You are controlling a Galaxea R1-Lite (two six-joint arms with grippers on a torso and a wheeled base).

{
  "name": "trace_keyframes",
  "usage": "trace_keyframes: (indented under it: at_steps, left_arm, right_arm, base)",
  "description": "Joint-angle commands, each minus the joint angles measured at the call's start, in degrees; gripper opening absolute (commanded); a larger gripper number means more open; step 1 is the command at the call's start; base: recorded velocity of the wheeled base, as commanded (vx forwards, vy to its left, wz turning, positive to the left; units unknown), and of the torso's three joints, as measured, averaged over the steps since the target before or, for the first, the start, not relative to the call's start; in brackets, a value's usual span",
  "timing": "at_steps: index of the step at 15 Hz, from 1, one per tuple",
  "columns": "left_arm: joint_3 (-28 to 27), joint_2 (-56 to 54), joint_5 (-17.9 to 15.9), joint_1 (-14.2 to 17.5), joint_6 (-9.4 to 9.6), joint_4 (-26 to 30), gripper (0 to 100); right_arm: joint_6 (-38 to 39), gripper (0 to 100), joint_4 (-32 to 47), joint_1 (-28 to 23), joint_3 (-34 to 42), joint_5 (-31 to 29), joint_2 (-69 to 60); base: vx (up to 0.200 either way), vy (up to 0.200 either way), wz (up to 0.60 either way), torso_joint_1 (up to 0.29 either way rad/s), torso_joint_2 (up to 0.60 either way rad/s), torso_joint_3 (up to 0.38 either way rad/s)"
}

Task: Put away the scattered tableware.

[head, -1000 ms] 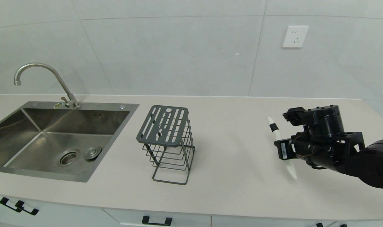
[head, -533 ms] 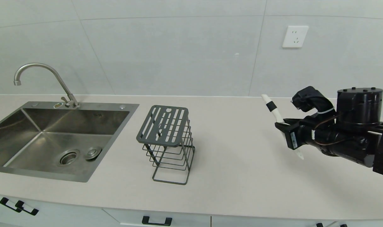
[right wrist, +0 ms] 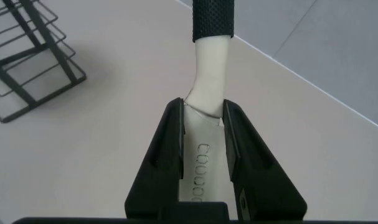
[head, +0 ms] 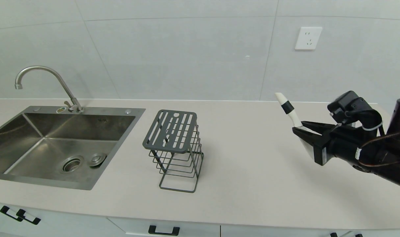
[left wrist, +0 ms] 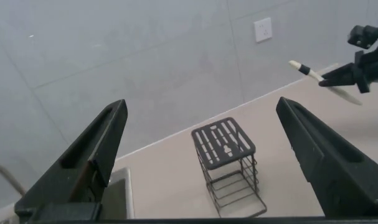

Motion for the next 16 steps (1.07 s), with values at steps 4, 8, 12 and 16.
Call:
trace_keyframes:
  at_steps: [4,8,12,16]
  left_arm:
    - [-0.4,33.0,-5.7,-14.6,2.18,-22.9,100]
    - [-1.3,39.5,-5.7,-19.6,2.62,-27.6,100]
    - [-5.8,42.9,-11.7,-19.8,2.89,-27.5,100]
    - [-15.0,50.0,-13.1,-20.0,2.80,-27.6,100]
  right_arm:
    - [-3.2,0,-1.3,-0.1,2.6,1.2,-1.9]
    - [-3.5,0,-5.1,0.1,-2.7,1.8,2.1]
    - [-4.1,0,-6.5,1.8,-6.5,1.8,5.1]
    - [-4.1,0,-7.2,2.7,-7.1,1.5,5.3]
  base:
    - [0.000,0.000,0.00,0.000,0.00,0.000]
    - [0.000,0.000,0.00,0.000,0.00,0.000]
    - [0.000,0.000,0.00,0.000,0.00,0.000]
    - [0.000,0.000,0.00,0.000,0.00,0.000]
